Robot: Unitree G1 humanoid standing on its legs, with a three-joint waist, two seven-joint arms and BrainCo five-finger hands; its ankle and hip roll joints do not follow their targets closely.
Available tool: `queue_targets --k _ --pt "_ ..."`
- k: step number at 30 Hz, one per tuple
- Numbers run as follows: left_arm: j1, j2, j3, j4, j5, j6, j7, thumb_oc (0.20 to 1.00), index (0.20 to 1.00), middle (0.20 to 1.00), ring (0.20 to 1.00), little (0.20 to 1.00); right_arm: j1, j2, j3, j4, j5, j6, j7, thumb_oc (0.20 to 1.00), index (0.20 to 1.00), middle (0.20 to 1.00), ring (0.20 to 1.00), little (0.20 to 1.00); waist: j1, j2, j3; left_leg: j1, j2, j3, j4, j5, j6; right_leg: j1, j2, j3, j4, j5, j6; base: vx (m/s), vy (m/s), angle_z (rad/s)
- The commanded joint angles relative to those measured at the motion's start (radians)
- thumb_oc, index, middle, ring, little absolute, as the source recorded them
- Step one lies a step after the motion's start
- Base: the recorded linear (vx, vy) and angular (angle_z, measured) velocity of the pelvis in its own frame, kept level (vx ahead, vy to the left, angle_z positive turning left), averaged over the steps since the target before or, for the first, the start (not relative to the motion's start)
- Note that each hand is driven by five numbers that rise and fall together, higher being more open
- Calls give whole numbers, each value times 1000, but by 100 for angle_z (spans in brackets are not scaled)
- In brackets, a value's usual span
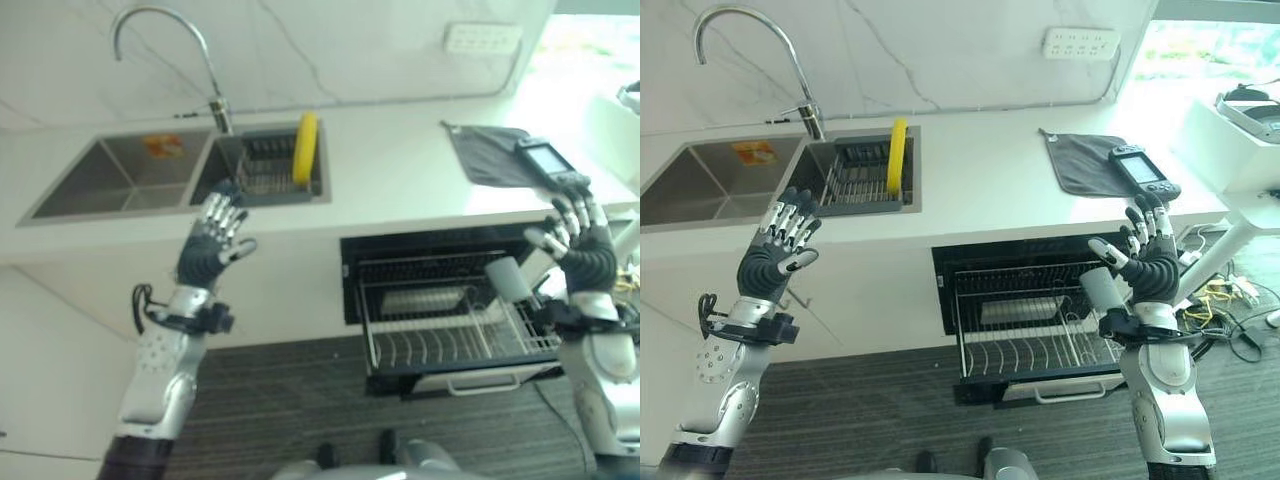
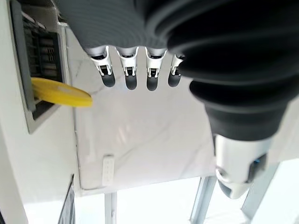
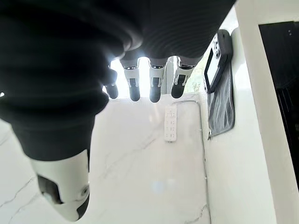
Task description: Place the dishes in the dishwasher.
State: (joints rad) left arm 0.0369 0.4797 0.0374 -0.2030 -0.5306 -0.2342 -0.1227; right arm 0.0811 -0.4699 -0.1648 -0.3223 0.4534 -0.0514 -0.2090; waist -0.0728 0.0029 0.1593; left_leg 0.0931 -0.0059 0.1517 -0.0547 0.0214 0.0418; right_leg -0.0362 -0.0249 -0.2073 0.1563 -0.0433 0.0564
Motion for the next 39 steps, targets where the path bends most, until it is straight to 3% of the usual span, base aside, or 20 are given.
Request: queue_targets --k 1,2,3,5,7,8,10,14,16,21,25,27,32,39 --pt "-58 19 -7 -52 -12 -27 -16 1000 1000 1000 1000 1000 -74 3 -10 -13 21 -51 -21 1000 1000 1000 1000 1000 -21 9 -30 93 -50 76 2 -42 -29 10 30 -31 -31 74 14 -52 -91 4" --pt "-66 19 -19 -59 -13 -27 -12 1000 1000 1000 1000 1000 -71 -8 -15 -13 21 -55 -23 1000 1000 1000 1000 1000 -26 6 -19 68 -42 97 98 -46 -51 39 29 -37 -55 59 0 -108 -86 13" --pt "-77 15 -31 -74 -10 -26 -4 1000 1000 1000 1000 1000 -75 -29 -22 -13 20 -54 -21 1000 1000 1000 1000 1000 -26 -3 -6 6 -28 93 219 -5 -86 65 22 -30 -90 66 -17 -114 -51 35" --pt "-81 12 -40 -84 6 -40 15 1000 1000 1000 1000 1000 -100 -58 -24 -6 17 -41 -12 1000 1000 1000 1000 1000 -30 -13 6 -54 29 116 318 38 -122 94 -2 -18 -135 84 -23 -97 5 48" --pt "-84 20 -36 -73 -8 -56 23 1000 1000 1000 1000 1000 -142 -80 -19 15 26 -23 -12 1000 1000 1000 1000 1000 -34 -16 1 -35 93 185 229 8 -113 114 -5 -17 -150 76 -20 -11 124 24" --pt "-79 24 -30 -72 -22 -60 21 1000 1000 1000 1000 1000 -144 -83 -21 16 30 -22 -6 1000 1000 1000 1000 1000 -34 -14 -6 -18 98 188 154 0 -103 114 -1 -4 -156 73 -17 59 228 21" --pt "-54 34 -11 -71 -38 -81 19 1000 1000 1000 1000 1000 -125 -81 -27 11 21 -32 22 1000 1000 1000 1000 1000 -26 1 -24 -23 129 136 -26 74 -120 124 22 43 -189 61 -18 114 257 2" --pt "-39 22 -16 -37 -67 -129 -4 1000 1000 1000 1000 1000 -138 -86 -36 38 11 -40 30 1000 1000 1000 1000 1000 -14 12 -7 -154 253 84 -33 198 -184 159 38 67 -199 22 -43 153 209 -18" --pt "-30 17 -19 -29 -71 -146 -17 1000 1000 1000 1000 1000 -142 -94 -46 44 16 -39 40 1000 1000 1000 1000 1000 -17 16 5 -166 273 87 -33 205 -188 159 32 65 -184 11 -46 226 300 -6" --pt "-18 19 -5 -38 -88 -131 -18 1000 1000 1000 1000 1000 -107 -100 -67 16 15 -38 52 1000 1000 1000 1000 1000 -19 21 7 -116 251 92 -33 155 -170 159 -21 64 -140 -3 -15 269 418 -50" --pt "-63 38 -20 -28 -102 -110 -26 1000 1000 1000 1000 1000 -105 -93 -82 13 23 -39 21 1000 1000 1000 1000 1000 -6 6 -17 -78 184 93 -33 99 -136 171 -97 31 -106 9 48 244 400 -27" --pt "-79 39 -22 -39 -95 -85 -30 1000 1000 1000 1000 1000 -104 -78 -79 -5 11 -38 -4 1000 1000 1000 1000 1000 9 -9 -21 -66 133 70 -33 71 -103 147 -144 24 -50 55 81 202 387 20" --pt "-106 36 -25 -42 -62 -38 -48 1000 1000 1000 1000 1000 -120 -49 -63 -7 -5 -32 -23 1000 1000 1000 1000 1000 35 -15 -26 -52 58 42 -33 32 -49 103 -196 15 50 109 85 160 350 19" --pt "-107 31 -32 -68 -65 18 -48 1000 1000 1000 1000 1000 -105 -12 -41 4 -30 -43 -25 1000 1000 1000 1000 1000 53 3 -24 -32 1 48 -33 3 -2 56 -244 -26 241 173 78 127 312 9"
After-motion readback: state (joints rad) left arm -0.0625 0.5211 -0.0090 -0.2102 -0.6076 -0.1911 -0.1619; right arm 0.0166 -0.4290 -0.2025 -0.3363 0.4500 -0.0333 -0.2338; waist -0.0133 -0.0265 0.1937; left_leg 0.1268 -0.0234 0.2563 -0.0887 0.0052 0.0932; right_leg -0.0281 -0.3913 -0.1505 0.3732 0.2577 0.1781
